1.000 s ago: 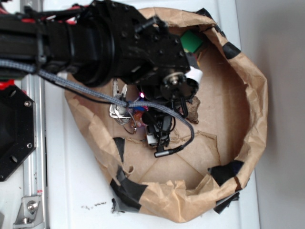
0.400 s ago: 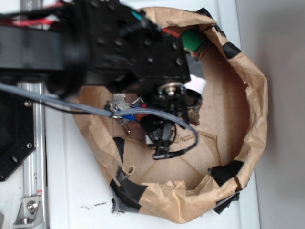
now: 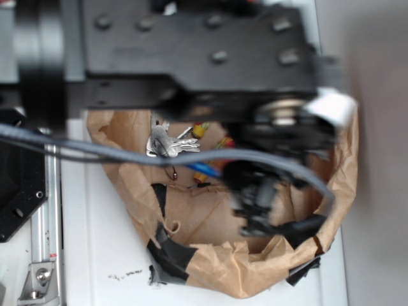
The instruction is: Grab the shell.
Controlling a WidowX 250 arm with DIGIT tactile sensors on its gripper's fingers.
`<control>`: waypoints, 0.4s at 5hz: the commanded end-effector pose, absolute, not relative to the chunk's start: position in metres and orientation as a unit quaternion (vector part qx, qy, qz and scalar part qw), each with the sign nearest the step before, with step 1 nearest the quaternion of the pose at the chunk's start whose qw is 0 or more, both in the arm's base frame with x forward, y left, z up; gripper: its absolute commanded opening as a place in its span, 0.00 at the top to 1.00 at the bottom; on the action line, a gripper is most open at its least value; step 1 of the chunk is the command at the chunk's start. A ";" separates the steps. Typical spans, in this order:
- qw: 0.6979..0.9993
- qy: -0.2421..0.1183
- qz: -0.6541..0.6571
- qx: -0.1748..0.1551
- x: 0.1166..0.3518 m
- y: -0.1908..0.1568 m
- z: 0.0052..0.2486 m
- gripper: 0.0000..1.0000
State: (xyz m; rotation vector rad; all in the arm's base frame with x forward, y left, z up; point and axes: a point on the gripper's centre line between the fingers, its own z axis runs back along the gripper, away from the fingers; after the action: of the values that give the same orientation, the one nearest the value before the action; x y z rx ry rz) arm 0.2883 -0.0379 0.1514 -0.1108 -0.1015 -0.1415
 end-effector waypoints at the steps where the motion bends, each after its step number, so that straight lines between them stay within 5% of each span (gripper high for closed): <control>1: 0.990 -0.036 -0.139 -0.007 0.286 -0.053 0.154 1.00; 2: 0.990 -0.043 -0.133 -0.004 0.282 -0.052 0.159 1.00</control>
State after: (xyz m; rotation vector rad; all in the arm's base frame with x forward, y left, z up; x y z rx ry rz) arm 0.2881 -0.0423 0.1422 -0.0064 -0.0199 -0.2423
